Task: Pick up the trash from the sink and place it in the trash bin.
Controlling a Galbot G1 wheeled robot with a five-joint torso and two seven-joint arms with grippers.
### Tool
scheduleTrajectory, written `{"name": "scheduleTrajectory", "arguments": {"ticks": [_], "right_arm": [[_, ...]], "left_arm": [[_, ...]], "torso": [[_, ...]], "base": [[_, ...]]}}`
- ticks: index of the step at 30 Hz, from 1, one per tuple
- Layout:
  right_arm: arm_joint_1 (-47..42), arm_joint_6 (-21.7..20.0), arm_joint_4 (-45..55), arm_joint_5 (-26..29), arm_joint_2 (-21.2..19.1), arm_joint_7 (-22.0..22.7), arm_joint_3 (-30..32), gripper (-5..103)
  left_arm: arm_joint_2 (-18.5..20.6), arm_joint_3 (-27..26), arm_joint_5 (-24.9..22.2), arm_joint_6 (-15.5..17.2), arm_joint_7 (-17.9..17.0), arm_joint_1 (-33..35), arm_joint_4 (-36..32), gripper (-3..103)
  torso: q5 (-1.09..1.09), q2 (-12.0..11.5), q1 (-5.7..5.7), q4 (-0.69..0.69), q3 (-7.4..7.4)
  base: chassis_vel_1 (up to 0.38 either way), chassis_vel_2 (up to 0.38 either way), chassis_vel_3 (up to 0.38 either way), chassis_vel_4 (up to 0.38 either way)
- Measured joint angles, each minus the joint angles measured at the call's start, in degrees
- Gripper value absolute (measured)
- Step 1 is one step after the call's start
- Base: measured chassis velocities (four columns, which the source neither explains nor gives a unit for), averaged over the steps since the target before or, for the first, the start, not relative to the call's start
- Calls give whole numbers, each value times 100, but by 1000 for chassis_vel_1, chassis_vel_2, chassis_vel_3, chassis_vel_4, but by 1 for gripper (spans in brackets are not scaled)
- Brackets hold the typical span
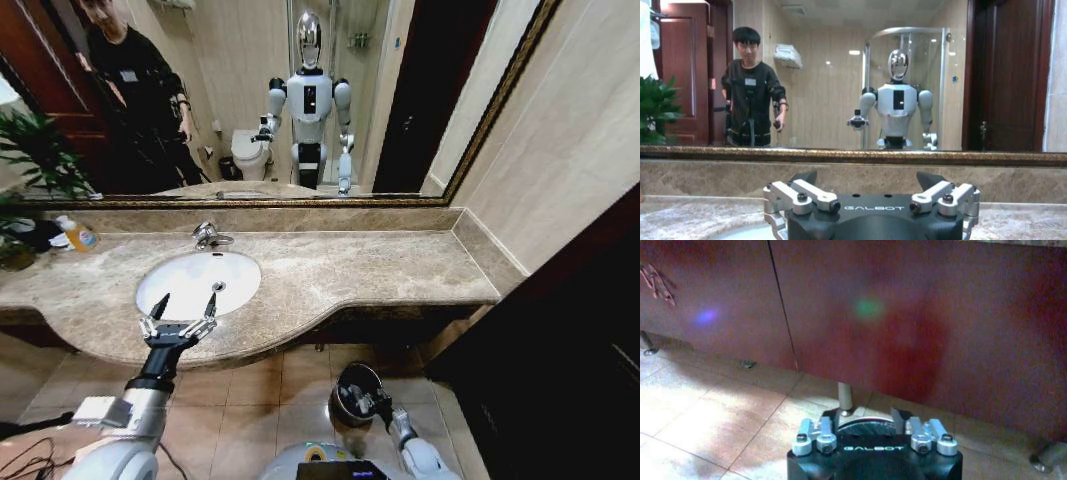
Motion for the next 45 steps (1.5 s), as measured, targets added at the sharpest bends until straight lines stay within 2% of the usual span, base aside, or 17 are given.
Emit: {"name": "scheduleTrajectory", "arguments": {"ticks": [1, 3, 6, 7, 8, 10, 13, 19, 21, 22, 23, 26, 29, 36, 37, 41, 45], "right_arm": [[-6, 0, 9, 0, -3, 1, 0, 56], [-22, -5, 41, 0, -9, 3, 0, 67], [-35, -22, 75, 5, -17, 6, 0, 73], [-66, -85, 152, 31, -28, 13, 2, 83], [-89, -132, 205, 53, -39, 13, 6, 88], [-109, -168, 250, 73, -50, 13, 10, 88], [-165, -205, 394, 155, -94, 22, 30, 99], [-398, -362, 1087, 591, -192, 74, 249, 100], [-624, -521, 1702, 886, -155, -208, 684, 100], [-695, -551, 1930, 989, -107, -383, 908, 100], [-695, -551, 1930, 989, -107, -383, 908, 100], [-951, -768, 2794, 1561, -272, -598, 1347, 100], [-1160, -939, 3436, 1904, -372, -490, 1542, 100], [-1631, -1521, 5290, 2543, -571, -63, 2228, 100], [-1631, -1521, 5290, 2543, -571, -63, 2228, 100], [-1441, -1933, 5984, 2708, -586, 441, 2381, 100], [-1284, -2101, 6287, 2731, -523, 557, 2394, 100]], "left_arm": [[0, 0, 0, 0, 0, 0, 0, 100], [0, 0, 0, 0, 0, 0, 0, 100], [0, 0, 0, 0, 0, 0, 0, 100], [0, 0, 0, 0, 0, 0, 0, 100], [0, 0, 0, 0, 0, 0, 0, 100], [0, 0, 0, 0, 0, 0, 0, 100], [0, 0, 0, 0, 0, 0, 0, 100], [0, 0, 0, 0, 0, 0, 0, 100], [0, 0, 0, 0, 0, 0, 0, 100], [0, 0, 0, 0, 0, 0, 0, 100], [0, 0, 0, 0, 0, 0, 0, 100], [0, 0, 0, 0, 0, 0, 0, 100], [0, 0, 0, 0, 0, 0, 0, 100], [0, 0, 0, 0, 0, 0, 0, 100], [0, 0, 0, 0, 0, 0, 0, 100], [0, 0, 0, 0, 0, 0, 0, 100], [0, 0, 0, 0, 0, 0, 0, 100]], "torso": [[0, 0, 0, 0, 0], [0, 0, 0, 0, 0], [0, 0, 0, 0, 0], [0, 0, 0, 0, 0], [0, 0, 0, 0, 0], [0, 0, 0, 0, 0], [1, 0, 0, 0, 0], [2, 0, 0, 0, 0], [-3, 0, 0, 0, 0], [2, 0, 0, -1, 0], [2, 0, 0, -1, 0], [-4, 0, 0, 0, 0], [3, 0, 0, 0, 0], [0, 0, 0, -1, 0], [0, 0, 0, -1, 0], [0, 0, 0, 0, 0], [1, 0, 0, 1, 0]], "base": [[0, 0, 0, 0], [0, 0, 0, 0], [0, 0, 0, 0], [0, 0, 0, 0], [0, 0, 0, 0], [0, 0, 0, 0], [0, 0, 0, 0], [0, 0, 0, 0], [0, 0, 0, 0], [0, 0, 0, 0], [0, 0, 0, 0], [0, 0, 0, 0], [0, 0, 0, 0], [0, 0, 0, 0], [0, 0, 0, 0], [0, 0, 0, 0], [0, 0, 0, 0]]}}
